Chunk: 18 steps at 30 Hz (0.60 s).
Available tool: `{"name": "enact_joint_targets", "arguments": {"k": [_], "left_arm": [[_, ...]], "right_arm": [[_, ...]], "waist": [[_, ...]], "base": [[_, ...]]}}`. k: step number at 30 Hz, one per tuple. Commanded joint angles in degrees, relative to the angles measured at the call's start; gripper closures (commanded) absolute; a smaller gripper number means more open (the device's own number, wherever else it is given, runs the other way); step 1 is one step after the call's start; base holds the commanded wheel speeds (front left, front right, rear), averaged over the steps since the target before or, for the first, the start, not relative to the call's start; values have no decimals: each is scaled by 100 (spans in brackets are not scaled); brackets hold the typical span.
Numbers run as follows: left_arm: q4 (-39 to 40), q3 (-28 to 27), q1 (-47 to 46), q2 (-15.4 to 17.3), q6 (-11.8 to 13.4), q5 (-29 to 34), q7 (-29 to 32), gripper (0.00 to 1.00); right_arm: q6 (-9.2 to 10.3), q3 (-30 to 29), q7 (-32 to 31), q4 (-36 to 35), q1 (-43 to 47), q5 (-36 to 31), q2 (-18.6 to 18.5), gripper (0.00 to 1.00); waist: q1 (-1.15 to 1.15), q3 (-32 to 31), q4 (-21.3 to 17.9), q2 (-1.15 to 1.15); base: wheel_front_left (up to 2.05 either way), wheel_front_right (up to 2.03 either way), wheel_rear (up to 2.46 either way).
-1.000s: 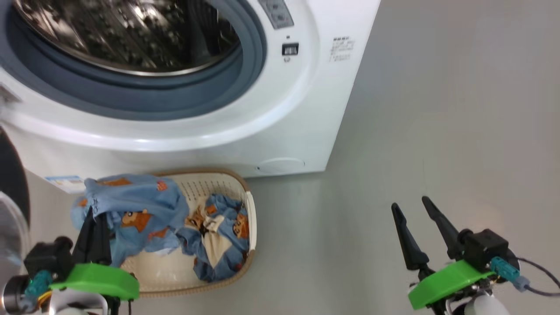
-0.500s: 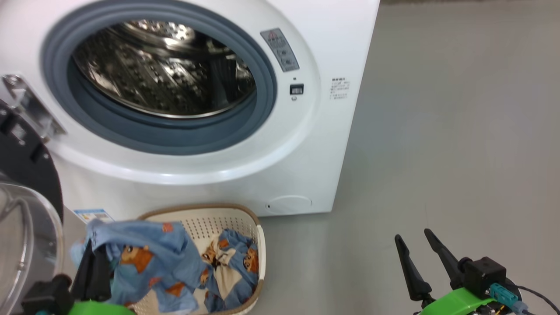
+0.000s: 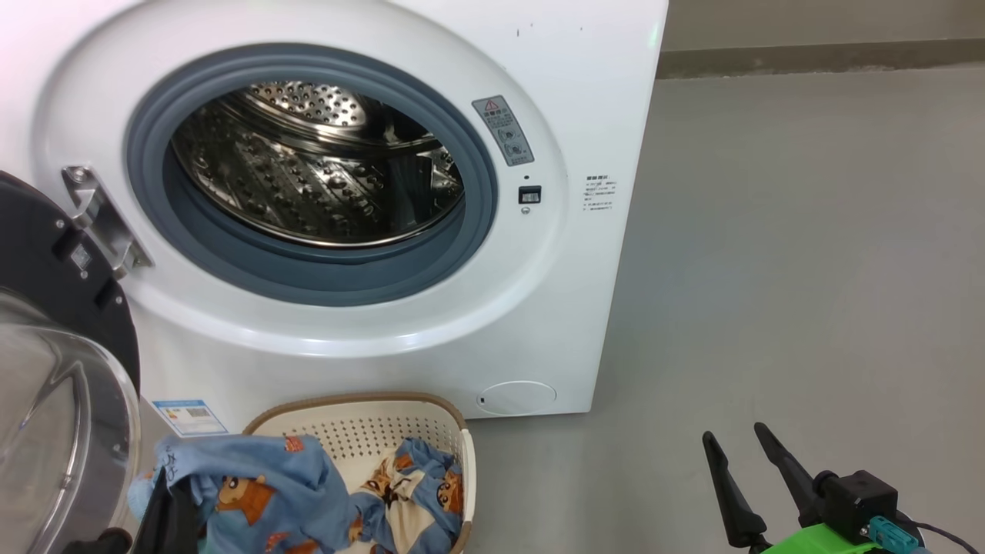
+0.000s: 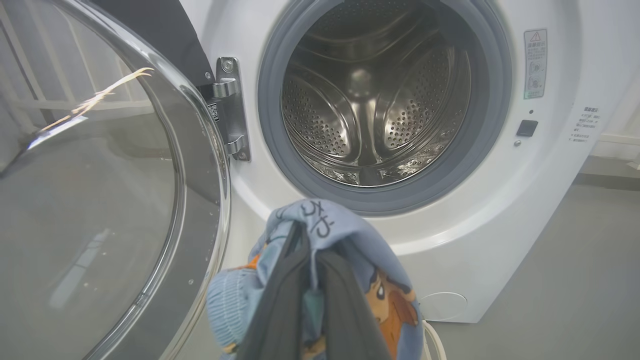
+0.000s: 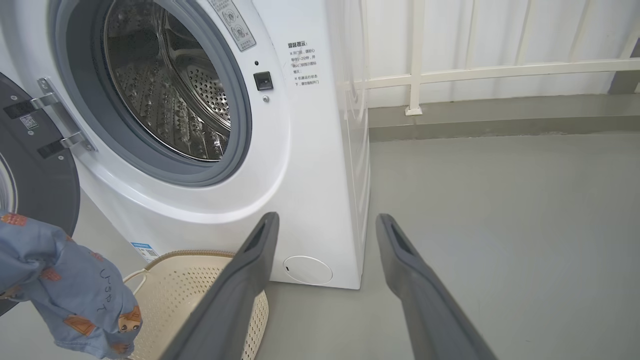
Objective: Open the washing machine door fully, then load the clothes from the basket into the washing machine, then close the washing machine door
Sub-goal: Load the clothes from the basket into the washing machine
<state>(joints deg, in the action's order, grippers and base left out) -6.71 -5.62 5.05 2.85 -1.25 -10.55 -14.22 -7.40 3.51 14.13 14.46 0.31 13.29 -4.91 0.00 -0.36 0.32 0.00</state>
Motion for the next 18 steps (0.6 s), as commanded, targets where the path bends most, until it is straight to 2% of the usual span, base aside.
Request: {"name": "enact_joint_targets", "arguments": {"k": [1, 18], "left_arm": [[199, -193, -70, 53, 37, -7, -78, 100], [210, -204, -42, 37, 14, 26, -78, 100]], "right_arm": [[-9, 117, 5, -157, 11, 14, -20, 0], [-9, 117, -27, -224, 20, -2, -2, 0]], "waist": [[0, -12, 4, 0], [0, 36, -21, 0]], "base": [[0, 0, 0], [0, 0, 0]]}}
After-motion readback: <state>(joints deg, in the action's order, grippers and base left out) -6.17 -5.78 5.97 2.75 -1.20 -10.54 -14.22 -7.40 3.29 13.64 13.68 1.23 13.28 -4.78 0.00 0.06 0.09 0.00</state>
